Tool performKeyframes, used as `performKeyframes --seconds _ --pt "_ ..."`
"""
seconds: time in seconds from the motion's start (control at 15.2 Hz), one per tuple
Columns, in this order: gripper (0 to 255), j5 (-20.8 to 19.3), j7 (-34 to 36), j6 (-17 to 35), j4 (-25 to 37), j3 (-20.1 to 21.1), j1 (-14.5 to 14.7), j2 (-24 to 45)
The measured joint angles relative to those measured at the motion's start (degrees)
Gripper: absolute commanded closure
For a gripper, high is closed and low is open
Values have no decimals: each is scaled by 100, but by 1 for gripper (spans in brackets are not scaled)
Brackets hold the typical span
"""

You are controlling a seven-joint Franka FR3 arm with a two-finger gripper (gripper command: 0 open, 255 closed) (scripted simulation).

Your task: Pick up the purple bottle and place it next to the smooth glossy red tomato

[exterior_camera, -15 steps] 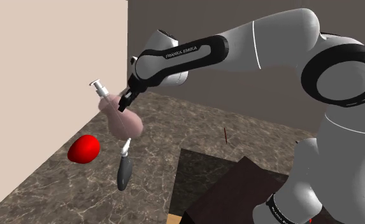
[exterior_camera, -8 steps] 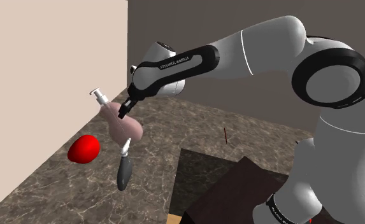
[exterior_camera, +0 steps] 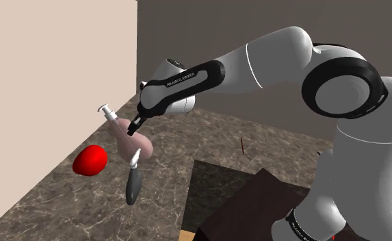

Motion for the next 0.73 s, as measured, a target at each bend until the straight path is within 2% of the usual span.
performKeyframes --seconds 0.73 --pt "255 440 -443 592 -14 345 -240 528"
